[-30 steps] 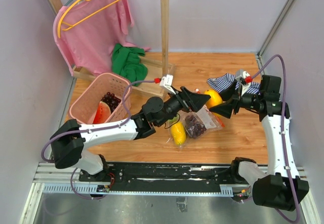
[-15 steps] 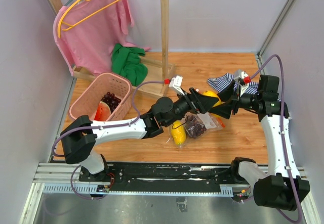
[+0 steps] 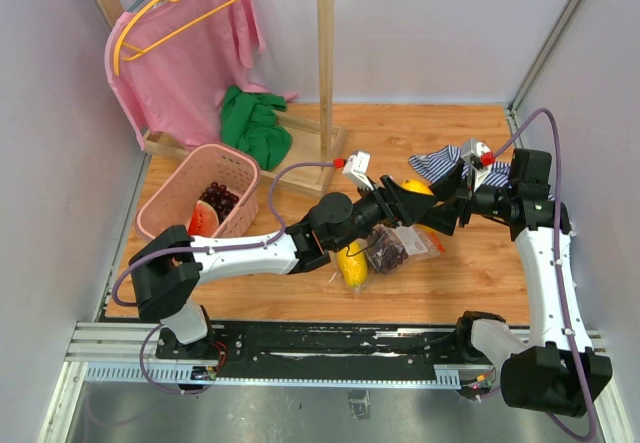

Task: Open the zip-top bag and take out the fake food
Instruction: Place the fake fruit in the bin.

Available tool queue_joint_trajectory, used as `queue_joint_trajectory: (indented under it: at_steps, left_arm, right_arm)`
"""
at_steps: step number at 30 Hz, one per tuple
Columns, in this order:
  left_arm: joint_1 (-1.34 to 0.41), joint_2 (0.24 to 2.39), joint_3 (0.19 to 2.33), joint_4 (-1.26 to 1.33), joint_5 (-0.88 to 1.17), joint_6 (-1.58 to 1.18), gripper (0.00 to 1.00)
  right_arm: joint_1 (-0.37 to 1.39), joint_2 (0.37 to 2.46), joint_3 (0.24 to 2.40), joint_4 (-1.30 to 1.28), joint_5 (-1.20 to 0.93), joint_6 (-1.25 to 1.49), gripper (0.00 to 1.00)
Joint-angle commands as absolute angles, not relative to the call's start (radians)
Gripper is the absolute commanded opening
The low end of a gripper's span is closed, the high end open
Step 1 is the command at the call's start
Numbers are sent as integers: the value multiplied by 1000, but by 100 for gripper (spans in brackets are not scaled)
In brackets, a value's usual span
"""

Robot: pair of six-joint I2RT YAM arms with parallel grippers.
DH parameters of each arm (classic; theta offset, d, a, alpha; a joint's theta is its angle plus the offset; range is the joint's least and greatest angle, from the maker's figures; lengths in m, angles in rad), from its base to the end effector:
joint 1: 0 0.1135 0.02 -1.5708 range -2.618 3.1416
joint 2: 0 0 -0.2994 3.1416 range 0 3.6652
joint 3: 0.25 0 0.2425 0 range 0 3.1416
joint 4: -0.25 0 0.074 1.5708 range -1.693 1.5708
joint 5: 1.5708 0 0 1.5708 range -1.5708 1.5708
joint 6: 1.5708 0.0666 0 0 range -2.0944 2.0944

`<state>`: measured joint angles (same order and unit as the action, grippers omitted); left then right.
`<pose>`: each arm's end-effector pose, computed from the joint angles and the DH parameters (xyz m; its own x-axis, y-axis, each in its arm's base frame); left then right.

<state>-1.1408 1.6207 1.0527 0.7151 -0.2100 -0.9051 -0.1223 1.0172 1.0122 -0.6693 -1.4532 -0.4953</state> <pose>0.1806 -0.3604 0.3571 -0.5938 -0.5504 -0.5869 0.5440 0.2628 -0.7969 0.1686 0.0459 0.3759 -0.1861 -0.0333 -0.9820 -0.9594 0.2219 0.1743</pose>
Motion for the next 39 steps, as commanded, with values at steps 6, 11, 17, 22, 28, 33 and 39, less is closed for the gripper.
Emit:
queue_joint_trajectory:
  at_steps: [6, 11, 17, 22, 28, 33, 39]
  left_arm:
    - [-1151, 1622, 1084, 730, -208, -873, 20]
    - [-1147, 1580, 1052, 732, -237, -844, 1]
    - [-1130, 1533, 1008, 726, -251, -832, 0]
    - [-1123, 1486, 957, 712, -285, -794, 0]
    - [-1116, 1414, 878, 693, -324, -734, 0]
    - [-1112, 1340, 817, 650, -373, -668, 0]
    - [-1092, 1223, 760, 561, -414, -556, 0]
  right_arm:
    - [-92, 1002, 988, -662, -1439, -511, 52]
    - [-91, 995, 971, -662, -1425, -514, 91]
    - [-89, 995, 954, -657, -1440, -524, 98]
    - [-89, 988, 945, -687, -1441, -581, 98]
    - [-88, 982, 955, -795, -1473, -721, 98]
    - [-90, 968, 934, -850, -1453, -798, 98]
    - [-92, 969, 927, -850, -1438, -808, 98]
